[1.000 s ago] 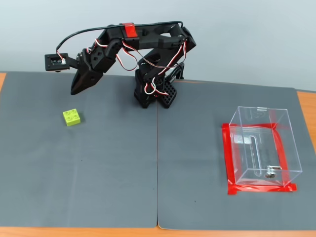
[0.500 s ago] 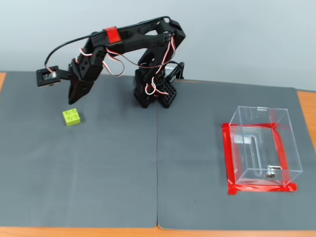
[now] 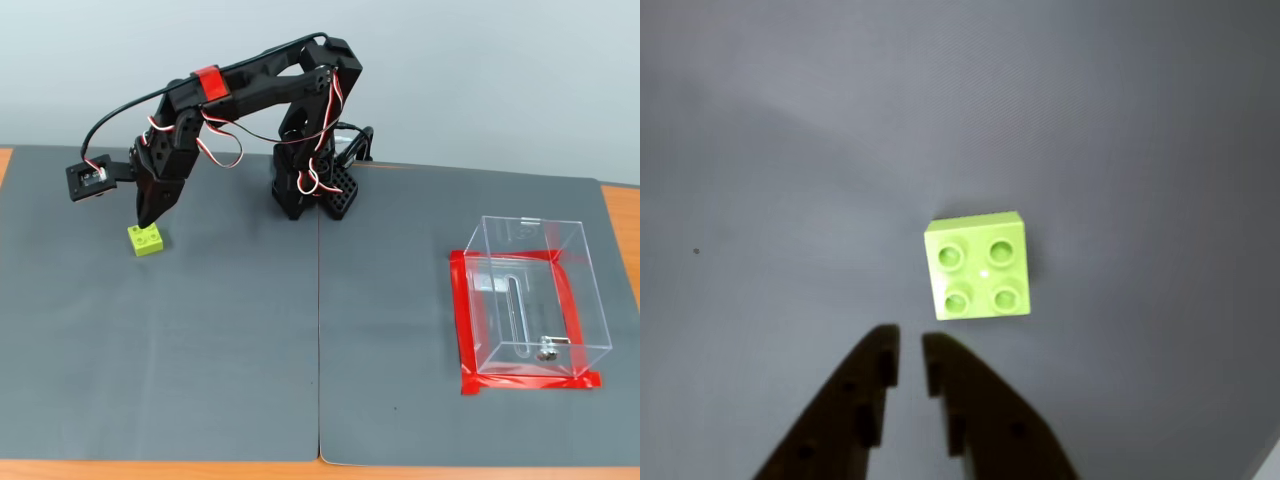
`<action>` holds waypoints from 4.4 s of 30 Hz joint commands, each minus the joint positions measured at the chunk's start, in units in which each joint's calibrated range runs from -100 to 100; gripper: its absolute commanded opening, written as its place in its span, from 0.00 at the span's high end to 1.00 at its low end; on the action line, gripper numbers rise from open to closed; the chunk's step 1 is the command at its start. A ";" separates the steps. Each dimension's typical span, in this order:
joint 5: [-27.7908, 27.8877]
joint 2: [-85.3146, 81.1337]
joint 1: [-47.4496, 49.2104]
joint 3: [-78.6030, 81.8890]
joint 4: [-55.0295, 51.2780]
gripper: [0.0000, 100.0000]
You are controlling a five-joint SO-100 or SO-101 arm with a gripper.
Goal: Pick the green lego block and place it into the transparent box
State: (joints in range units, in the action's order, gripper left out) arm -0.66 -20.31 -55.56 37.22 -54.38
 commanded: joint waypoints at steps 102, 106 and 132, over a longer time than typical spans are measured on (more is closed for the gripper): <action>0.16 -1.69 0.25 -6.15 5.60 0.92; 0.16 -7.38 0.70 -6.24 5.60 0.92; -0.30 -21.62 37.62 -12.30 5.60 0.93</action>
State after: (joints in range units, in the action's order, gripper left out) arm -0.76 -39.17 -24.54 28.24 -48.66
